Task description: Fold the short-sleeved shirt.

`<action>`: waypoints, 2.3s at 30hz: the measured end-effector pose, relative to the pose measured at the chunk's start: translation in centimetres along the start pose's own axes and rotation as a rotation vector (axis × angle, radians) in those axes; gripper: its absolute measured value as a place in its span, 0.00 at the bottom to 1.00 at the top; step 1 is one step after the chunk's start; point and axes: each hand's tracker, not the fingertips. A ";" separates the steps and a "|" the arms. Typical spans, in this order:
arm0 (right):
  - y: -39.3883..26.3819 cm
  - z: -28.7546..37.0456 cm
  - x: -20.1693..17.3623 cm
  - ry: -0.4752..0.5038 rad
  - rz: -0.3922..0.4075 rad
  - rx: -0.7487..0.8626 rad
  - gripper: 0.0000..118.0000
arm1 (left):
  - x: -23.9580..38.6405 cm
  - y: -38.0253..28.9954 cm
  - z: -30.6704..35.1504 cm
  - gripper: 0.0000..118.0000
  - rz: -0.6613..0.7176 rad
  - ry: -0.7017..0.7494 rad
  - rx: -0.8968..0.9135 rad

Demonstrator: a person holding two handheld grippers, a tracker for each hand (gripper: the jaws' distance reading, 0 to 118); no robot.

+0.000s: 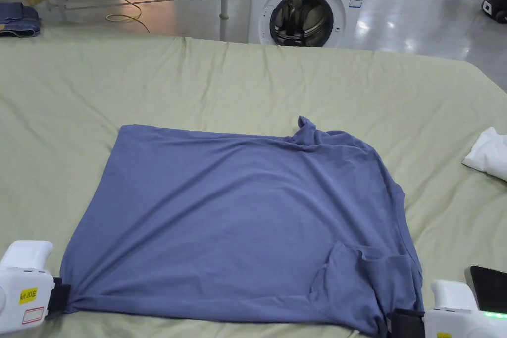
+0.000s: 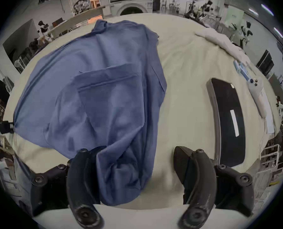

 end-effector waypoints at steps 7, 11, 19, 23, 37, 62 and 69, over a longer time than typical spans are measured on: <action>0.3 1.1 0.0 0.073 0.029 0.030 0.03 | -0.1 0.1 -0.2 0.01 -0.010 -0.003 -0.002; 0.6 2.5 -0.6 -0.010 0.077 0.051 0.03 | -0.2 0.0 0.5 0.01 -0.001 -0.009 0.015; 3.8 7.2 -1.5 0.018 0.044 0.189 0.03 | -0.5 2.5 2.9 0.01 0.021 -0.039 0.121; 7.5 7.4 -2.0 0.015 0.037 0.239 0.03 | -0.5 6.3 3.3 0.01 0.008 -0.041 0.174; 21.5 -3.4 -1.3 0.012 -0.025 0.224 0.03 | -0.1 20.7 -2.4 0.01 0.023 -0.035 0.194; 21.9 -1.8 -6.7 0.000 -0.026 0.514 0.77 | 1.4 21.1 -2.4 0.65 0.029 -0.070 0.393; 17.8 2.3 -9.9 -0.019 -0.020 0.685 0.00 | 4.1 16.0 1.7 0.03 -0.003 0.002 0.573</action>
